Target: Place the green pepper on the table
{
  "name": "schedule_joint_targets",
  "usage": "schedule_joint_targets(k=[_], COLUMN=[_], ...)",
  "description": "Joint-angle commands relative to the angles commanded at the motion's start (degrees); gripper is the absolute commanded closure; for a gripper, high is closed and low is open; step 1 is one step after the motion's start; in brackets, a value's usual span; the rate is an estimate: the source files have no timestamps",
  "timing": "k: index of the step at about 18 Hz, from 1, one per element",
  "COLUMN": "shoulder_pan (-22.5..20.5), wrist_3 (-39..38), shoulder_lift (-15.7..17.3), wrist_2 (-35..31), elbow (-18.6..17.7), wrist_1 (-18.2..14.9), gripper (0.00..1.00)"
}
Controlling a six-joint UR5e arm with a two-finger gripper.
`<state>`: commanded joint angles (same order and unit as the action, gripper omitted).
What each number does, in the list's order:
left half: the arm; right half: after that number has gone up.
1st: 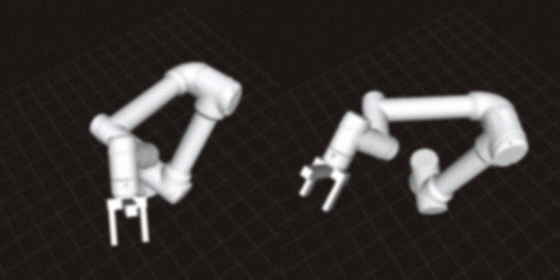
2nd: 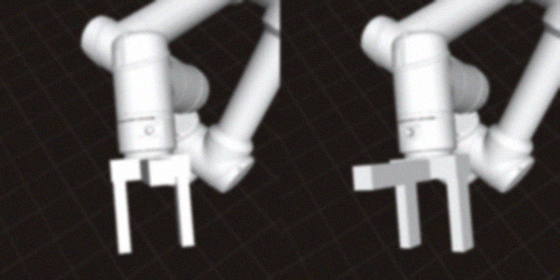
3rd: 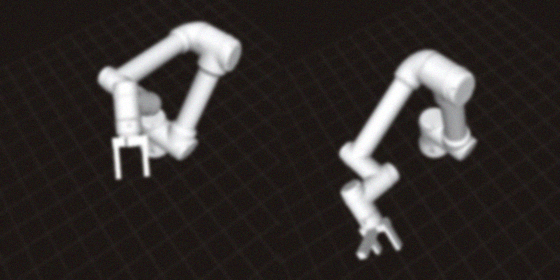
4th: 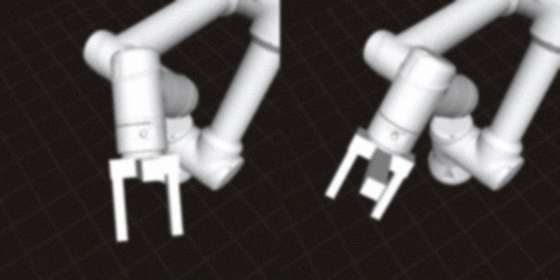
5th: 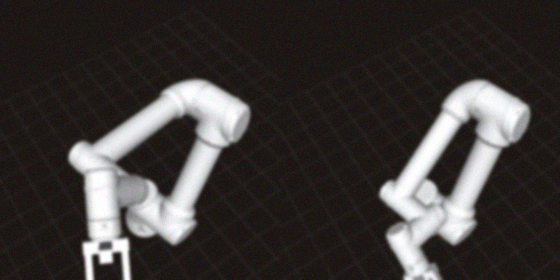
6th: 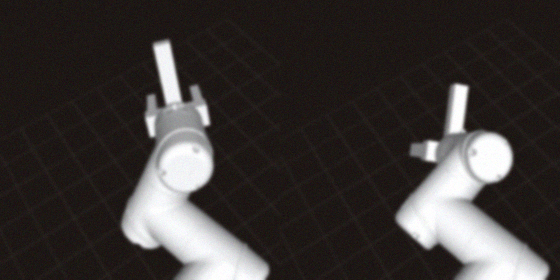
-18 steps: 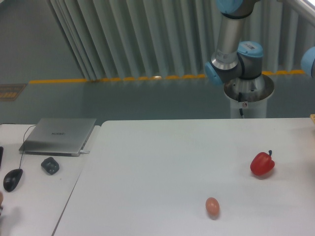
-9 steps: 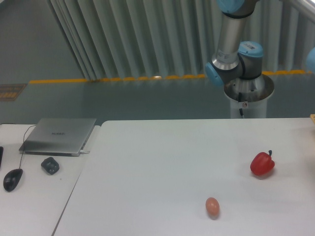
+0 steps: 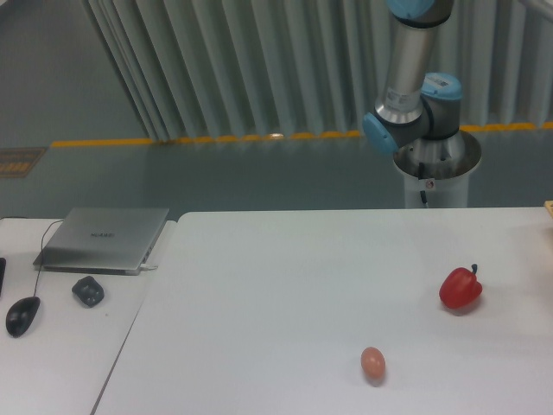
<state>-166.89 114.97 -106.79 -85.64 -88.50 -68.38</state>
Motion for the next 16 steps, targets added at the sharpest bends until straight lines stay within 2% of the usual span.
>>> schedule_joint_targets(k=[2, 9, 11, 14, 16], shoulder_pan=[-2.1, -2.7, -1.6, 2.8, 4.0], wrist_3=[0.0, -0.7, -0.3, 0.6, 0.6], shoulder_lift=[0.1, -1.7, -2.2, -3.5, -4.7], wrist_2=[4.3, 3.7, 1.1, -5.6, -7.4], elbow=[0.1, 0.9, 0.9, 0.9, 1.0], wrist_1=[0.0, 0.5, 1.0, 1.8, 2.8], gripper=[0.00, 0.00, 0.00, 0.00, 0.00])
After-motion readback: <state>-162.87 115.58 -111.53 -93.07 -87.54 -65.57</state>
